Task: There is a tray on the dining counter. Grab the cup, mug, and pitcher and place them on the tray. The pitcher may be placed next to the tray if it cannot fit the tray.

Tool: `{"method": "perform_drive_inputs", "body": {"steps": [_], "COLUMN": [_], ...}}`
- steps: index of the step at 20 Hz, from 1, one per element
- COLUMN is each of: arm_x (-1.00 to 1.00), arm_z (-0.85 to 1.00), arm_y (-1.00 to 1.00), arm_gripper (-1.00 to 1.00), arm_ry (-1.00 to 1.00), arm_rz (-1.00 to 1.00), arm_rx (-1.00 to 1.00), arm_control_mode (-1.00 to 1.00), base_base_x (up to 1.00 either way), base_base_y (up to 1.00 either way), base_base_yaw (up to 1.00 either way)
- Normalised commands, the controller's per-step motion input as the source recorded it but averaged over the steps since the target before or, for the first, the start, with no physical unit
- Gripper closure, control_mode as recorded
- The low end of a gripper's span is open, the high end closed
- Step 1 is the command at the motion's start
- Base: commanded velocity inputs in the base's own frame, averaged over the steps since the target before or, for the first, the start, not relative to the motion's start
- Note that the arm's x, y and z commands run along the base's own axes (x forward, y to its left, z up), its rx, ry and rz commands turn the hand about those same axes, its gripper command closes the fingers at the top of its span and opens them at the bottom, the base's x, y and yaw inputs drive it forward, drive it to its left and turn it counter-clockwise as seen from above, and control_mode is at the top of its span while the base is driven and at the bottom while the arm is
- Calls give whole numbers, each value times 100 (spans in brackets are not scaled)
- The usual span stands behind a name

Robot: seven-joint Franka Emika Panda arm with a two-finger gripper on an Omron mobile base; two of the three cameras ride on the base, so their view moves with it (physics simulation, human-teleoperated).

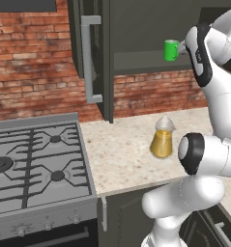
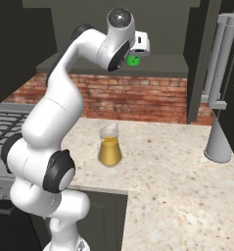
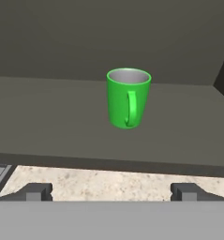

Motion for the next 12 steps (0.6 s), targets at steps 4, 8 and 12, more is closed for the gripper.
{"method": "perform_drive_inputs", "body": {"steps": [4,8,12], "arm_x": [9,6,4], "arm_z": [0,-1,-1], "arm_y": [0,0,0], "arm_gripper": [-100,-100,-100], "arm_ry": [0,0,0], "arm_rz": [0,0,0], "arm_rx": [0,0,0], "arm_control_mode": [-100,-100,-100], "base_base_x": [0,0,0], "base_base_y": [0,0,0], "base_base_yaw": [0,0,0]}}
